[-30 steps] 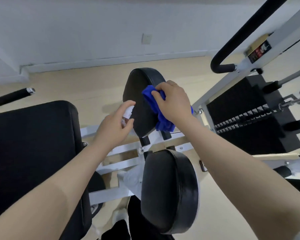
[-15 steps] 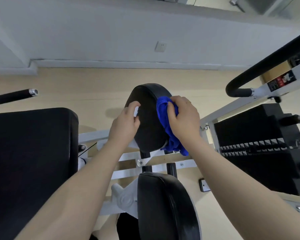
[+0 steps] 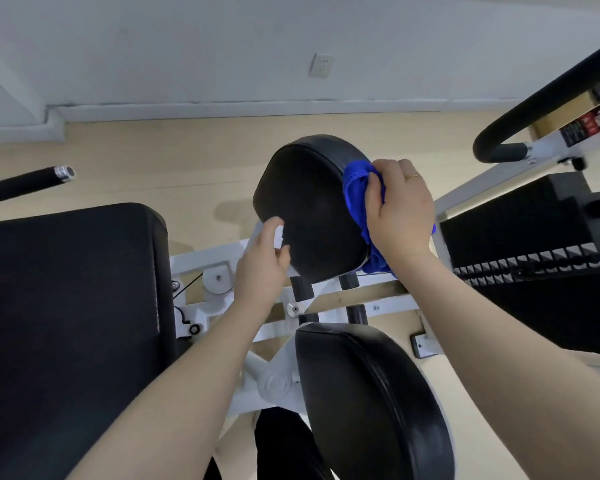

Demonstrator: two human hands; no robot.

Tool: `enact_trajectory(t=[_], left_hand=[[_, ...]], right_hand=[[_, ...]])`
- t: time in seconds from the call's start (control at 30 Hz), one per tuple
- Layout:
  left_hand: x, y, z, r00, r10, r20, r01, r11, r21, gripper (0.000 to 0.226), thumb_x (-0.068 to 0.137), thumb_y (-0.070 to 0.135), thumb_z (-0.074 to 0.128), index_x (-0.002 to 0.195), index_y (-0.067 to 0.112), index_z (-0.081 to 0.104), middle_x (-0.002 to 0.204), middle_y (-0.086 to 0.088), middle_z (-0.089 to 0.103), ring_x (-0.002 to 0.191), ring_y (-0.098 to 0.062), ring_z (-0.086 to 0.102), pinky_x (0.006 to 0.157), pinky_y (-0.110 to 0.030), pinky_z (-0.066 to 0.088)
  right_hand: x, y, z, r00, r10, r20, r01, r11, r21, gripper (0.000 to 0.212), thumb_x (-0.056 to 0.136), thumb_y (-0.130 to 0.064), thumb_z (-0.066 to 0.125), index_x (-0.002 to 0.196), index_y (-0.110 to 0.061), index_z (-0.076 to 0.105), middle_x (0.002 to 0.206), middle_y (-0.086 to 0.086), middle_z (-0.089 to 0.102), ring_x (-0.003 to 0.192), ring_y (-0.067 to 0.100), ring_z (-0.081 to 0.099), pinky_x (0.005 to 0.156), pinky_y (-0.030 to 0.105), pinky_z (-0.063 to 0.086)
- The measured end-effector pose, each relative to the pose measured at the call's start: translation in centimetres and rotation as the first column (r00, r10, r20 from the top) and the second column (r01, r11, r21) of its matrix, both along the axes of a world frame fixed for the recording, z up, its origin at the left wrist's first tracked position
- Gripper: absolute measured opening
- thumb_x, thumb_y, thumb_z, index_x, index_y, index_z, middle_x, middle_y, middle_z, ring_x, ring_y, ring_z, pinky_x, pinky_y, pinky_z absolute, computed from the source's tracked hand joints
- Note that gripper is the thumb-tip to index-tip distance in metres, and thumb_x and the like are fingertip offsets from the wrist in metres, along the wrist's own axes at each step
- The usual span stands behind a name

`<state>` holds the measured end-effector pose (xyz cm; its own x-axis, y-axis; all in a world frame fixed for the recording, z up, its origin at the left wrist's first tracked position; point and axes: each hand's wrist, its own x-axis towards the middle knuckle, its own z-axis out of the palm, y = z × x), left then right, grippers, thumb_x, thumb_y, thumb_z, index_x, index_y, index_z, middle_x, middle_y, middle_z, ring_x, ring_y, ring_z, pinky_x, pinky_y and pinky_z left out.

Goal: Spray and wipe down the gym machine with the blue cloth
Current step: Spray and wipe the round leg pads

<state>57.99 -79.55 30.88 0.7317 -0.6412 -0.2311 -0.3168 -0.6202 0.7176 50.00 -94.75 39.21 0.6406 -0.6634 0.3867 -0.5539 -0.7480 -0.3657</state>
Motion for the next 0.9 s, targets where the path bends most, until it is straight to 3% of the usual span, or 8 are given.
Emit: enact_trajectory(t=[0.2,0.33,0.47,0.57,0.67,0.77,0.83,0.9], left_hand=[[5.6,1.0,4.5,0.997,-0.001,0.083,0.012,0.991,-0.136,0.072,0.092,0.025,0.056,0.148,0.026,0.011,0.144,0.001,0.038,0.079,-0.023,0.062,0.065,-0.028,0.046],[9.4,0.5,7.3,0.976,-0.033,0.214,0.048,0.997,-0.067,0.075,0.088,0.035,0.061,0.148,0.020,0.019,0.154,0.003,0.024,0.120,-0.025,0.051,0.082,-0.027,0.037],[11.8,-0.2,10.3,0.963,-0.207,0.172,0.206,0.978,0.022,0.088,0.071,0.048,0.075,0.144,0.033,0.028,0.149,0.012,0.034,0.129,-0.013,0.041,0.093,-0.028,0.037],[12.2,0.4,11.5,0.968,-0.233,-0.092,0.242,0.964,0.106,0.042,0.067,0.048,0.077,0.101,0.036,0.056,0.092,0.007,0.063,0.086,-0.019,0.065,0.068,-0.028,0.043],[11.6,1.1,10.9,0.977,-0.212,-0.037,0.214,0.975,0.059,0.035,0.066,0.049,0.076,0.076,0.027,0.051,0.073,0.006,0.058,0.068,-0.012,0.060,0.055,-0.024,0.040],[10.8,1.5,10.6,0.979,-0.201,0.019,0.201,0.979,0.022,0.036,0.068,0.051,0.074,0.082,0.027,0.051,0.073,0.015,0.054,0.066,0.001,0.050,0.052,-0.018,0.032],[10.9,1.7,10.5,0.980,-0.200,0.015,0.200,0.980,0.004,0.035,0.069,0.051,0.073,0.084,0.030,0.049,0.074,0.018,0.052,0.067,0.001,0.049,0.052,-0.016,0.031],[11.0,1.8,10.1,0.984,-0.176,0.008,0.177,0.984,-0.039,0.037,0.069,0.050,0.073,0.092,0.031,0.052,0.079,0.018,0.055,0.072,-0.004,0.051,0.054,-0.014,0.031]], right_hand=[[1.5,-1.8,-0.7,0.999,0.012,-0.052,-0.024,0.970,-0.243,0.029,0.090,-0.019,0.041,0.089,-0.001,0.063,0.077,0.018,0.061,0.063,0.038,0.055,0.057,0.041,0.043],[4.2,-3.6,-1.1,0.994,-0.050,-0.099,0.016,0.949,-0.314,0.028,0.090,-0.020,0.040,0.084,-0.003,0.062,0.073,0.017,0.059,0.061,0.035,0.053,0.057,0.036,0.039],[7.5,-3.6,-0.6,0.940,-0.319,-0.119,0.306,0.945,-0.118,0.034,0.099,-0.024,0.028,0.106,-0.003,0.054,0.100,0.016,0.058,0.086,0.036,0.053,0.067,0.038,0.031],[8.1,-0.7,-1.7,0.751,-0.654,0.085,0.557,0.698,0.451,0.029,0.101,-0.027,0.029,0.113,-0.007,0.048,0.114,0.010,0.054,0.098,0.033,0.054,0.075,0.039,0.040],[8.8,6.6,-5.4,0.669,-0.741,0.058,0.316,0.354,0.880,0.036,0.100,-0.018,0.030,0.133,-0.006,0.037,0.133,0.018,0.044,0.113,0.034,0.051,0.079,0.031,0.036],[10.1,11.3,-8.2,0.695,-0.705,-0.140,0.133,-0.066,0.989,0.040,0.102,-0.020,0.027,0.141,-0.009,0.028,0.136,0.015,0.044,0.099,0.024,0.054,0.079,0.030,0.042],[10.5,10.1,-7.9,0.586,-0.802,-0.115,0.050,-0.106,0.993,0.029,0.102,-0.018,0.029,0.128,-0.012,0.041,0.108,0.008,0.055,0.075,0.016,0.053,0.073,0.026,0.050],[9.9,7.6,-6.1,0.456,-0.890,-0.001,0.017,0.008,1.000,0.014,0.101,-0.017,0.032,0.103,-0.013,0.045,0.079,0.001,0.050,0.058,0.011,0.048,0.055,0.014,0.048]])
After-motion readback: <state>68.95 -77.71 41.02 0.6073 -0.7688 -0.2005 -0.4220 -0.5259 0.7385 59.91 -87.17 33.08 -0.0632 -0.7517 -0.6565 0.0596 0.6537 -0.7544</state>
